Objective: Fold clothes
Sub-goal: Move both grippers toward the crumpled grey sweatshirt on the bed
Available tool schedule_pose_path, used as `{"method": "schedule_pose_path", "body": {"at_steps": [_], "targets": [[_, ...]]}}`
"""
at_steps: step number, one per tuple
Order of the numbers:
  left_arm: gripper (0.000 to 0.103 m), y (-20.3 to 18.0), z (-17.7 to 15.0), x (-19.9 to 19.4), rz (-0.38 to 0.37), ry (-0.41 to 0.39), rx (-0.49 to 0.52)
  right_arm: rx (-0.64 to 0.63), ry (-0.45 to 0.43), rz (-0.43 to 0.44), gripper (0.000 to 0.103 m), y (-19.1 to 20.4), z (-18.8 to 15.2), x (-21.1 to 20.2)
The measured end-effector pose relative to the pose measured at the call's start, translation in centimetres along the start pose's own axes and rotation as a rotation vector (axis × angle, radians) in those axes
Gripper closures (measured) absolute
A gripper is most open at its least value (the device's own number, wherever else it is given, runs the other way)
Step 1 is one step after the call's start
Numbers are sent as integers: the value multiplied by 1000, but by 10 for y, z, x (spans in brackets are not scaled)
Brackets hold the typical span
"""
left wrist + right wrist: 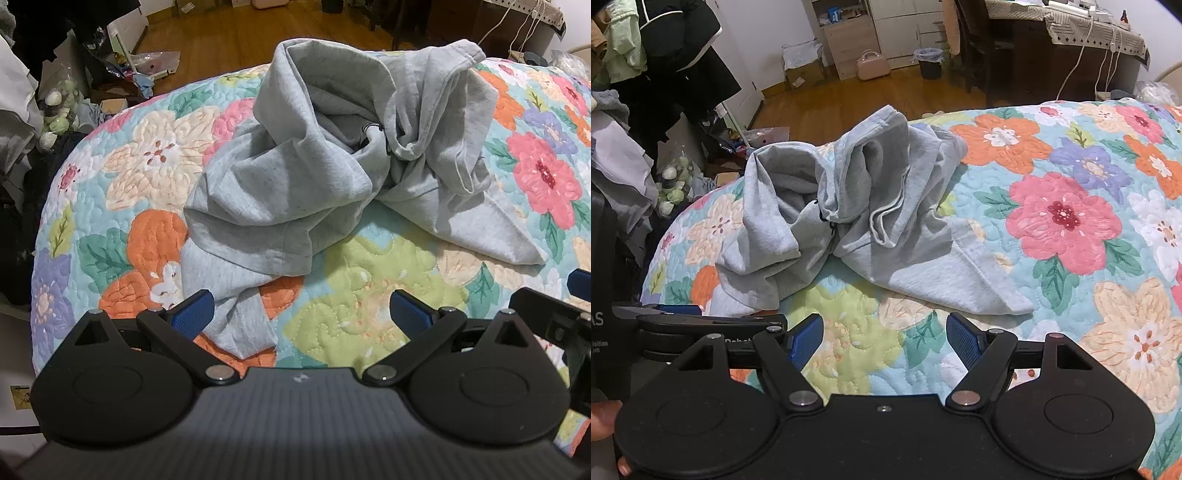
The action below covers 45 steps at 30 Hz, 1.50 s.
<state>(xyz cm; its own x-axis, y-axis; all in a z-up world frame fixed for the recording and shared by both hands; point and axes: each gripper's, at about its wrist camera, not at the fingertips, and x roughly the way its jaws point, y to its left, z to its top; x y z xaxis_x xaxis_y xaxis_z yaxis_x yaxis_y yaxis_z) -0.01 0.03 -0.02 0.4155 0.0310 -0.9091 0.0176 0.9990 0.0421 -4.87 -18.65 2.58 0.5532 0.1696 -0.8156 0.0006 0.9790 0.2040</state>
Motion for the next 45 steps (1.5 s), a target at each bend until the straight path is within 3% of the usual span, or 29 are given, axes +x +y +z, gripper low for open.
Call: {"method": "schedule_pose_path", "body": {"at_steps": [38, 45], "targets": [[0, 0, -2, 1, -2, -1, 19, -3, 1, 13, 25, 5, -5, -3], [0, 15, 0, 3, -56, -23, -10, -25, -31, 65, 25, 4, -2, -2]]}}
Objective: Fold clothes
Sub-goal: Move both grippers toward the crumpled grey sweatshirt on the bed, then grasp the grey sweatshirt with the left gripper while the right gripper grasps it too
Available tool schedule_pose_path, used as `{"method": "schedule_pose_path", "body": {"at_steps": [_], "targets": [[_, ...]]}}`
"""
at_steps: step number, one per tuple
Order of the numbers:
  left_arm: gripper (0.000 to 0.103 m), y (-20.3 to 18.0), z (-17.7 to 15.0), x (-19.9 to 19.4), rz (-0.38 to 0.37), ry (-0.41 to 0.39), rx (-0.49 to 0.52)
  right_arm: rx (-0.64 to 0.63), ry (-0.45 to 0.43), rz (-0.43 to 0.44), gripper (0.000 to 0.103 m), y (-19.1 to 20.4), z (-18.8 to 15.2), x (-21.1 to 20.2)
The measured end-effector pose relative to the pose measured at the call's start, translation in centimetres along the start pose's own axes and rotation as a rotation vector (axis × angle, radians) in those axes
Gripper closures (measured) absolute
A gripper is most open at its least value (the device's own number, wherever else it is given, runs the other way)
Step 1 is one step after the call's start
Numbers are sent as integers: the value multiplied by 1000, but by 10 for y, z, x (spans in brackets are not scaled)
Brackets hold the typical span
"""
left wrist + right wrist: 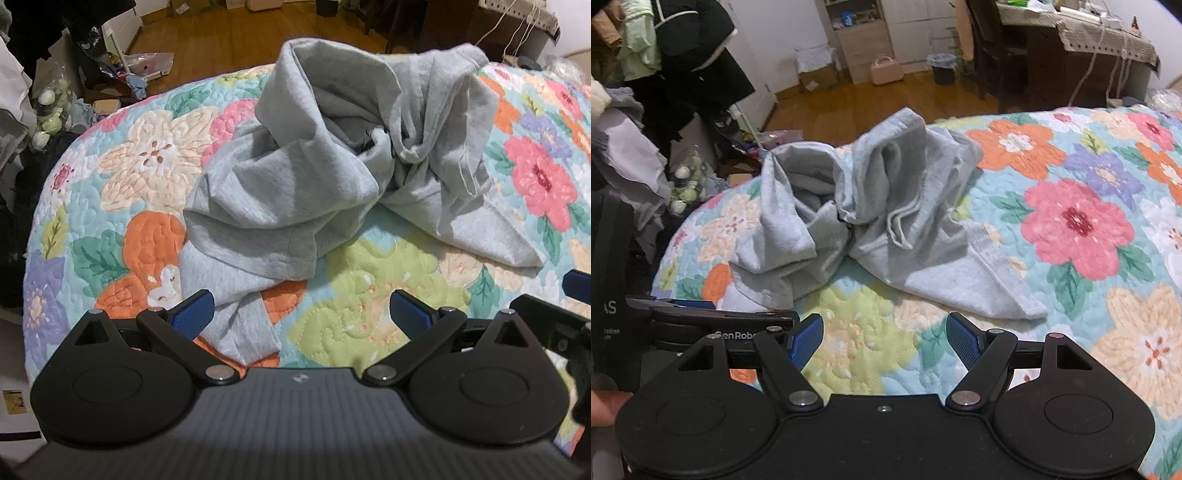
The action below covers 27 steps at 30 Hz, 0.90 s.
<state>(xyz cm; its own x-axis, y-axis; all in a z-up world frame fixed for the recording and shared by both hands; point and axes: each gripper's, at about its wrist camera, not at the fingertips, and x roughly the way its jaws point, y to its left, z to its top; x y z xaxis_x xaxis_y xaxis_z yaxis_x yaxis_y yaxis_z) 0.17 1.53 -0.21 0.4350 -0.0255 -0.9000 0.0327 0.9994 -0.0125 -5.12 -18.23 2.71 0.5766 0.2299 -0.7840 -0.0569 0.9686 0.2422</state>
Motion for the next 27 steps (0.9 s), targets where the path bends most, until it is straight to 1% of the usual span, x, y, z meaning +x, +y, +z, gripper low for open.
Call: {"method": "schedule_pose_path", "body": {"at_steps": [2, 4, 6, 7, 8, 10, 11, 12, 13, 16, 18, 21, 23, 27], "targets": [[0, 12, 2, -1, -22, -29, -34, 9, -21, 36, 25, -4, 5, 0], [1, 26, 4, 0, -43, -60, -100, 36, -44, 84, 24, -10, 12, 3], [1, 39, 6, 2, -63, -81, -151, 78, -62, 133, 21, -18, 19, 9], [2, 44, 7, 4, -73, -88, -169, 109, -71, 177, 19, -23, 22, 15], [2, 47, 10, 8, -82, -93, -173, 156, -61, 211, 11, -30, 26, 26], [4, 46, 16, 18, -73, -87, -158, 266, -8, 211, 10, -46, 33, 51], [7, 45, 20, 23, -64, -79, -148, 302, 5, 203, 10, -51, 36, 60], [12, 43, 24, 28, -58, -74, -140, 325, 7, 212, 10, -55, 38, 67], [14, 42, 28, 30, -66, -76, -135, 342, 6, 225, 10, -58, 40, 72], [19, 44, 36, 32, -117, -104, -131, 333, -7, 251, 10, -61, 47, 78], [18, 48, 40, 32, -114, -139, -144, 303, -22, 244, 10, -65, 54, 81], [17, 52, 47, 35, -108, -173, -140, 267, -66, 218, 10, -74, 65, 88], [14, 52, 52, 46, -135, -145, -130, 258, -85, 228, 10, -81, 72, 97], [5, 45, 63, 84, -105, -51, -58, 278, -44, 255, 10, -91, 83, 132]]}}
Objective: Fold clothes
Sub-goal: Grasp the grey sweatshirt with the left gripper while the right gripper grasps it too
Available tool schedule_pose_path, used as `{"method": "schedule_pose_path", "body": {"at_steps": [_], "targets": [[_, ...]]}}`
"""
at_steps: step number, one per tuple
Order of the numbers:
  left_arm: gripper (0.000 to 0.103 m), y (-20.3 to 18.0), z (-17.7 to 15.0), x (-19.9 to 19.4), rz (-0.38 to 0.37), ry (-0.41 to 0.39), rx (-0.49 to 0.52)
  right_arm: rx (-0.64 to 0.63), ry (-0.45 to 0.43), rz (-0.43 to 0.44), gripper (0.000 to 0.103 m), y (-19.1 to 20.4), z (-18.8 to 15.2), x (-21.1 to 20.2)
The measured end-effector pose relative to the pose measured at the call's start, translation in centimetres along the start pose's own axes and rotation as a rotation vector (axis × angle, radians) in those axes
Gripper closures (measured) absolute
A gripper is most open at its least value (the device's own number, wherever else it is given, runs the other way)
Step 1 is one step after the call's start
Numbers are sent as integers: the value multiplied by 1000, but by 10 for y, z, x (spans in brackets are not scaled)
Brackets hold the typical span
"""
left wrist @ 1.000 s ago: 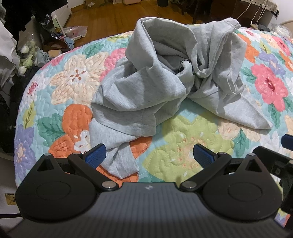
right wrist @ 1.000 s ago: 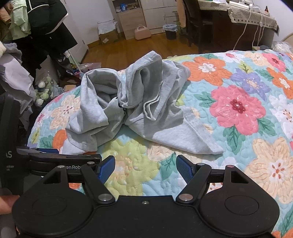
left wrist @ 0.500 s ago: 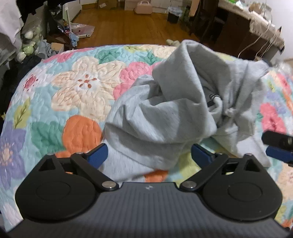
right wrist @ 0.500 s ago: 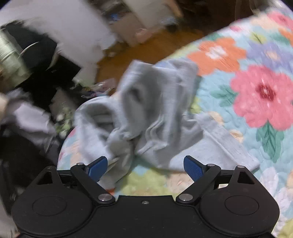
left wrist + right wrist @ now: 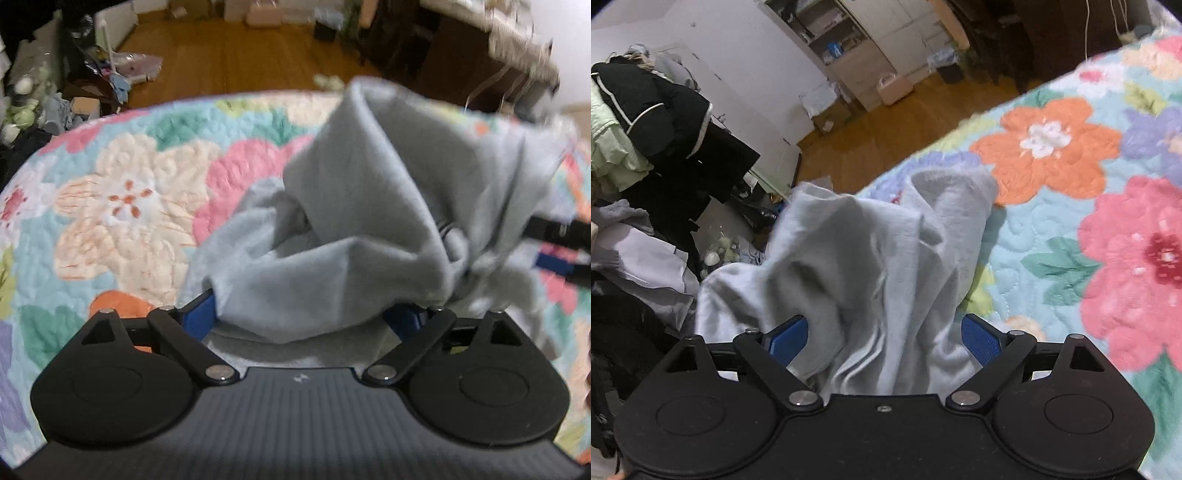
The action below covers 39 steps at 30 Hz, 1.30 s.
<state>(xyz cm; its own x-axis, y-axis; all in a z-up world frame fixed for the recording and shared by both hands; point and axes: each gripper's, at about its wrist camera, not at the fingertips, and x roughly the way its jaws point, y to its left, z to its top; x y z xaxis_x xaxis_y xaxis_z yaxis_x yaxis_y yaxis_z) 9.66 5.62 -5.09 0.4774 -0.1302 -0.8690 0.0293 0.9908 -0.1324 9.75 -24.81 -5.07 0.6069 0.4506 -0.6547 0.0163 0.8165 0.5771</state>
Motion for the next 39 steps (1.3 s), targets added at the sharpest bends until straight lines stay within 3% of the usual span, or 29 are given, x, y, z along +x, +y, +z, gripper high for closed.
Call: {"method": "schedule_pose_path", "body": {"at_steps": [3, 8, 11, 13, 15, 24, 30, 39], "targets": [[0, -6, 2, 19, 16, 37, 25, 7, 45, 10, 10, -7, 2, 25], [0, -5, 6, 30, 11, 9, 28, -7, 34, 116, 9, -1, -4, 45], [0, 0, 3, 32, -16, -26, 8, 6, 27, 142, 19, 1, -8, 49], [9, -6, 2, 29, -3, -44, 33, 34, 28, 166, 32, 1, -9, 49], [21, -16, 1, 24, 6, -61, 79, 21, 25, 175, 52, 4, -10, 45], [55, -41, 0, 14, 18, -91, 167, -56, -13, 119, 74, 21, -14, 27], [64, -70, 8, -2, -83, -98, 154, -40, -118, 62, 77, 15, -27, -30], [69, -209, -15, -43, -319, -89, 441, 136, -332, -109, 81, -47, -71, -194]]}}
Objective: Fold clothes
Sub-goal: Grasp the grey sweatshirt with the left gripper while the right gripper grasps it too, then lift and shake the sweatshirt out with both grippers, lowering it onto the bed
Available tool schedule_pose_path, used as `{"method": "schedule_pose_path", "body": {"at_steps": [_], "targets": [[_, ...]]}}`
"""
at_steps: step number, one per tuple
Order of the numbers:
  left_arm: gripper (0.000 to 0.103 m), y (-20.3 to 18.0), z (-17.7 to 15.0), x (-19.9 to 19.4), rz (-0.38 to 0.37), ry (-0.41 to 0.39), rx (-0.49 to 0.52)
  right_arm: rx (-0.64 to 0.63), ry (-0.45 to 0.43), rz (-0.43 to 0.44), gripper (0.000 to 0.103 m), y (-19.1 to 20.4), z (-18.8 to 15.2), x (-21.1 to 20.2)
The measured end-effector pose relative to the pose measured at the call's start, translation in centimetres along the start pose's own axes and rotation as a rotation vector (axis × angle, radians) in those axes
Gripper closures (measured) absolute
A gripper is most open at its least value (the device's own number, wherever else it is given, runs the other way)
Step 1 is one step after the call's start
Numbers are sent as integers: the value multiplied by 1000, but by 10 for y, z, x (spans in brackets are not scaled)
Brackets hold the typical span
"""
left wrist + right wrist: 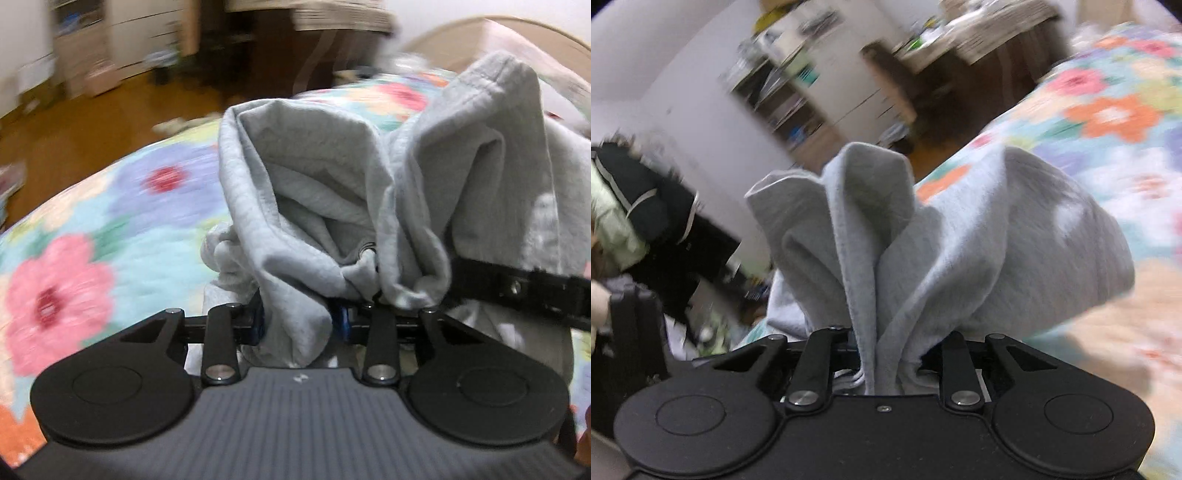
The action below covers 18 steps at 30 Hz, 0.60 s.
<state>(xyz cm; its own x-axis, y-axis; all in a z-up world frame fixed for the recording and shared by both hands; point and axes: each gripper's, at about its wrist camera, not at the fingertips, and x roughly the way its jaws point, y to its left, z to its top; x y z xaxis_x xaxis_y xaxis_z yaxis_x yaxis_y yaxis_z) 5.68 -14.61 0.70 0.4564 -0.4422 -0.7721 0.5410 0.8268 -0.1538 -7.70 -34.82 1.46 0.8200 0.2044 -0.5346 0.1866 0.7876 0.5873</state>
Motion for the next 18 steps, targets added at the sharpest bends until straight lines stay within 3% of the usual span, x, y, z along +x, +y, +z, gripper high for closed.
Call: {"method": "schedule_pose_path", "body": {"at_steps": [6, 12, 18], "targets": [[71, -127, 10, -6, -102, 10, 139, 79, -137, -133, 81, -56, 0, -121], [71, -226, 5, -30, -110, -1, 272, 115, -200, -232, 81, -89, 7, -207], [71, -297, 4, -46, -232, 62, 206, 112, -291, -352, 82, -105, -6, -271]]}}
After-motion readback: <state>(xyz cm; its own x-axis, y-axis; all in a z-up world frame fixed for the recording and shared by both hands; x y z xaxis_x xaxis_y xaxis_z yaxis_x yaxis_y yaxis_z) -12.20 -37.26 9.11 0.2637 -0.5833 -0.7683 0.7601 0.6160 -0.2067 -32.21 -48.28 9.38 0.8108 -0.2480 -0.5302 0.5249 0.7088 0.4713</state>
